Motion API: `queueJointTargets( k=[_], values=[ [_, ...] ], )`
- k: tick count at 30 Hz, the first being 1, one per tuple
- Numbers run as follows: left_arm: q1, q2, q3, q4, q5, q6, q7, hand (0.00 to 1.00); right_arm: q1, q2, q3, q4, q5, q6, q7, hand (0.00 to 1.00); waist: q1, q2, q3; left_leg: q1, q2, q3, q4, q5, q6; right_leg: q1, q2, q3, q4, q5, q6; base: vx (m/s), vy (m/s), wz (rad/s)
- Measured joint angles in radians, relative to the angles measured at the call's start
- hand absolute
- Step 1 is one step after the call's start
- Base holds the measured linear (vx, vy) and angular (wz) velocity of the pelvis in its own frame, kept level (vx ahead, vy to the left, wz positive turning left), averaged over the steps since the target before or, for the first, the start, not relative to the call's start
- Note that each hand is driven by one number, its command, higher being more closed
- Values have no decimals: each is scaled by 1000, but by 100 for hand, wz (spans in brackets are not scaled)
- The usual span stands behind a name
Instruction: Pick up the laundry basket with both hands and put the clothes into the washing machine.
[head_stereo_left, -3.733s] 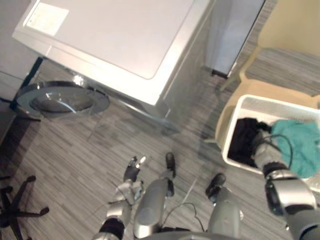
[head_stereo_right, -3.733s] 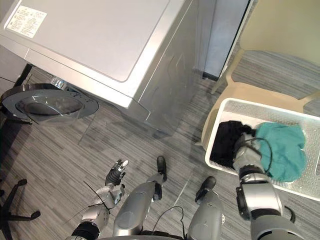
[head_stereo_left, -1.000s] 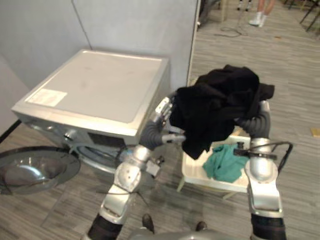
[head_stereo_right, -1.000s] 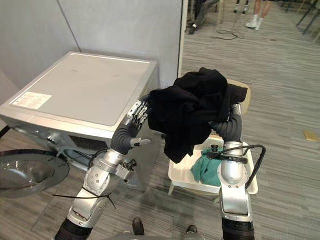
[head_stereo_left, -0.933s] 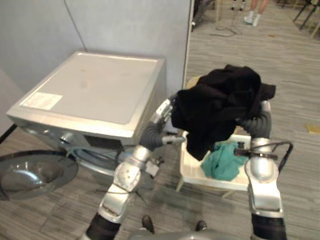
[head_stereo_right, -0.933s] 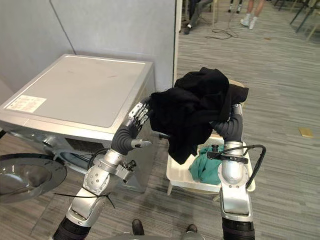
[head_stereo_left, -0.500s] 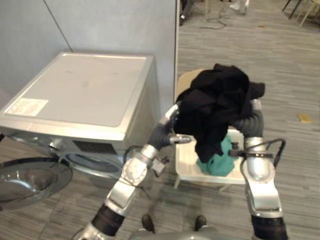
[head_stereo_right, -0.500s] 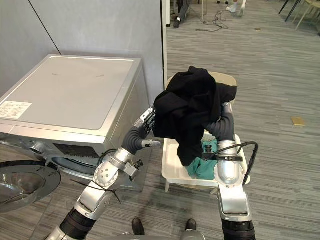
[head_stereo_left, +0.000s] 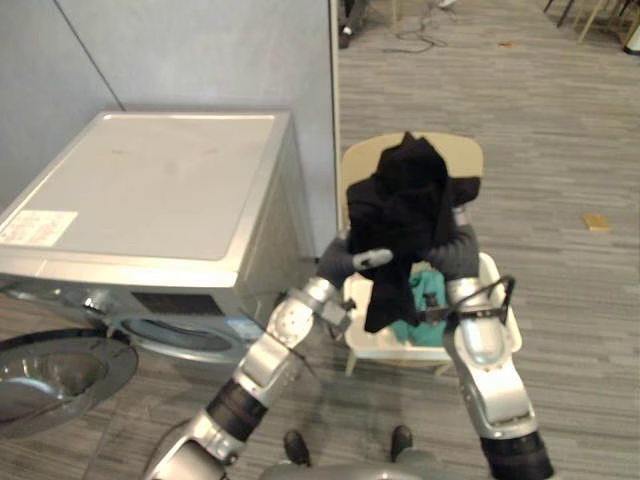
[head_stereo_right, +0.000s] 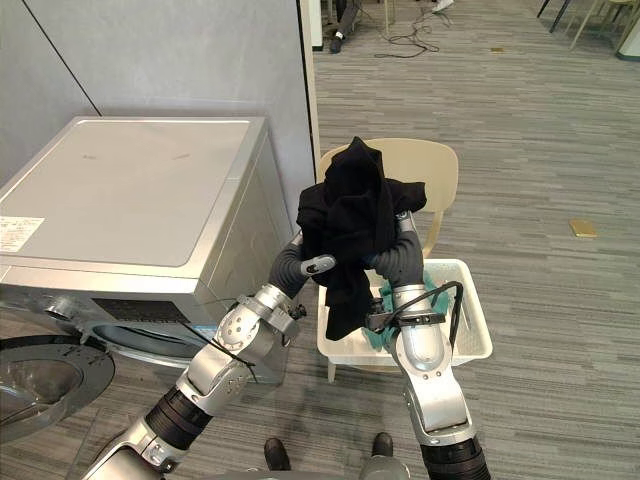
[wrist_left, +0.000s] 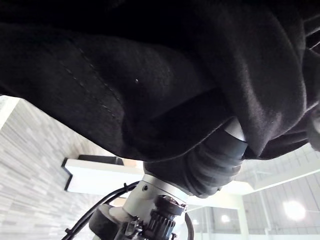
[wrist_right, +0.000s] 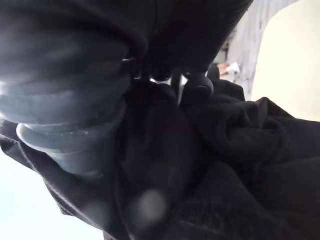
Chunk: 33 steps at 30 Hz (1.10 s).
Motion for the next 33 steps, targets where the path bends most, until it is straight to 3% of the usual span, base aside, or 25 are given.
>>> queueJointTargets(
  k=[14, 17, 23, 33],
  values=[
    [1, -8, 5, 18, -114, 0, 0, 0, 0, 8, 42, 37, 13, -10, 0, 100, -1, 5, 1, -3, 3, 7, 0, 0, -1, -4, 5, 5, -10, 5, -5, 4, -2, -1],
    [0, -9, 22, 18, -114, -9, 0, 0, -19, 8, 59, 40, 31, -10, 0, 100, -2, 25, 6, -36, 3, 16, 1, 3, -3, -48, 3, 14, 1, 11, -6, -1, 4, -10],
    [-42, -5, 43, 9, -114, -42, 22, 0, -187, 7, 126, 92, 39, -8, -19, 100, -2, 104, 64, -111, 4, 54, 1, 9, -4, -145, 4, 55, -1, 36, -10, -8, 3, -17],
    [-132, 48, 42, -17, -80, -72, 22, 0, -279, -10, 134, 90, 76, -49, -19, 100, -5, 110, 69, -132, 3, 75, 7, 9, -4, -182, 3, 72, -4, 50, -14, 98, 1, -8]
  ],
)
